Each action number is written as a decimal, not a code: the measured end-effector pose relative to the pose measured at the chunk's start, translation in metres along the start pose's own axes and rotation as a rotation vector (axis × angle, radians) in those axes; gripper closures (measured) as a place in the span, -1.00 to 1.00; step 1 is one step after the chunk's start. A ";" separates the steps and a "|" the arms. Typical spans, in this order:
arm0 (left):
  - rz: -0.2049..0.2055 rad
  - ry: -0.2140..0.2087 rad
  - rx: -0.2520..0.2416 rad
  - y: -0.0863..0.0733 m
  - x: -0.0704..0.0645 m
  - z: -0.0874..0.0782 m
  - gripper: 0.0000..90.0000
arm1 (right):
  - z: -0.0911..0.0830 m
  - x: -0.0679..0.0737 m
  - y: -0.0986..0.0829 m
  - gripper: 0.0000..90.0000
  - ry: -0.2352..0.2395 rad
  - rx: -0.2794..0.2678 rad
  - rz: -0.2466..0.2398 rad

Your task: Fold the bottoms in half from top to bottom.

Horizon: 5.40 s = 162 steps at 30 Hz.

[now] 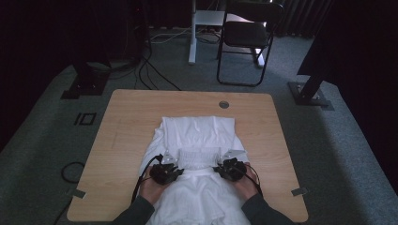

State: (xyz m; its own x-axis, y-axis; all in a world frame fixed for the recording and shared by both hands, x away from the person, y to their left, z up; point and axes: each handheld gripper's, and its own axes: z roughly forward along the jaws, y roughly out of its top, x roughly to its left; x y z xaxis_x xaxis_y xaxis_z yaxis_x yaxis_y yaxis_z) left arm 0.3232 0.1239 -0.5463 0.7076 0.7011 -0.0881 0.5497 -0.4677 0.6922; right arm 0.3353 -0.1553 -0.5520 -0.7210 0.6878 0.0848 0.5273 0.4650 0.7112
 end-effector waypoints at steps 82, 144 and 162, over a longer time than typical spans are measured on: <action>-0.019 -0.276 -0.077 0.030 0.054 0.004 0.55 | 0.008 -0.059 0.115 0.42 -0.067 -0.108 0.114; -0.044 0.072 -0.076 -0.001 0.033 0.002 0.12 | 0.016 -0.043 0.005 -0.07 -0.171 -0.102 0.085; -0.211 0.256 -0.103 0.082 0.137 0.007 -0.23 | 0.016 -0.043 0.005 -0.07 -0.170 -0.104 0.088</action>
State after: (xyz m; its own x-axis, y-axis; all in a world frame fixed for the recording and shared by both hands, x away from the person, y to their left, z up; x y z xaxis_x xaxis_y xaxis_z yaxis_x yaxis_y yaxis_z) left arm 0.4683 0.1774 -0.5070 0.4418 0.8949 -0.0632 0.6147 -0.2507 0.7479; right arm 0.3759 -0.1742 -0.5633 -0.5835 0.8113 0.0369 0.5291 0.3453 0.7751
